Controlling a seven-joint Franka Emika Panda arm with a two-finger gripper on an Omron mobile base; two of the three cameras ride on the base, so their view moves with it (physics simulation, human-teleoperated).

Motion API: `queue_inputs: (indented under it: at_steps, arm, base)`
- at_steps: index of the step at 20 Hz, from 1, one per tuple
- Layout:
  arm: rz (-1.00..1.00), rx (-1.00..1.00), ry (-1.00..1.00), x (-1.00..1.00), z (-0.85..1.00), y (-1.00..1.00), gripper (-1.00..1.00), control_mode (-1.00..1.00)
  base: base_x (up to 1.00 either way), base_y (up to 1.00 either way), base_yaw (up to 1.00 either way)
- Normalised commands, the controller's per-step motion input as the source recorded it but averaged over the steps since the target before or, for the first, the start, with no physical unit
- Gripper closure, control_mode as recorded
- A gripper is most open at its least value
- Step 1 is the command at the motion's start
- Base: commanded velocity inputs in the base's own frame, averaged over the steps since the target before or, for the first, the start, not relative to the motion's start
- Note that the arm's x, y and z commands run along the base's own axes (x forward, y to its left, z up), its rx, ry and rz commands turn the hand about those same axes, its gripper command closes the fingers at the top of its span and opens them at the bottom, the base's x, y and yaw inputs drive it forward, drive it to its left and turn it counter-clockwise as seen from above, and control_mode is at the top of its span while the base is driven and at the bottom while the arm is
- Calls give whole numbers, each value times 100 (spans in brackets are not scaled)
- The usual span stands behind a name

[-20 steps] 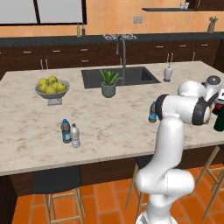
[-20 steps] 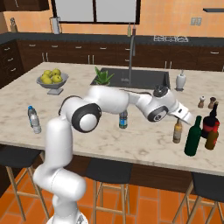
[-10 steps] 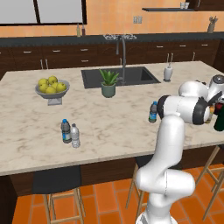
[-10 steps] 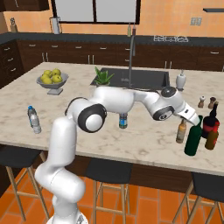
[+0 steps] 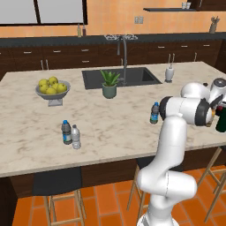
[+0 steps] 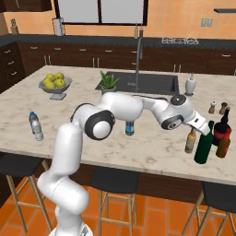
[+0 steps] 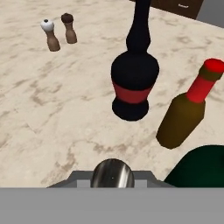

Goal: Move the plastic bottles in the middle to the plastics group, and the glass bottles in the middle to the glass group.

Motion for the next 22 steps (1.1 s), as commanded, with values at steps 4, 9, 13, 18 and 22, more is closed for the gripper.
queue_inputs:
  at_steps: [4, 9, 13, 18, 22]
  arm:
    - [-1, 0, -2, 8, -10, 0, 100, -100]
    - [-3, 0, -4, 23, 0, 0, 100, -100]
    - [-3, 0, -6, 29, -5, 0, 100, -100]
    - [-1, 0, 0, 3, -18, -3, 100, -100]
    - [0, 0, 0, 0, 0, -18, 100, -100]
  base:
    - [0, 0, 0]
    - [0, 0, 0]
    - [0, 0, 0]
    - [0, 0, 0]
    - [0, 0, 0]
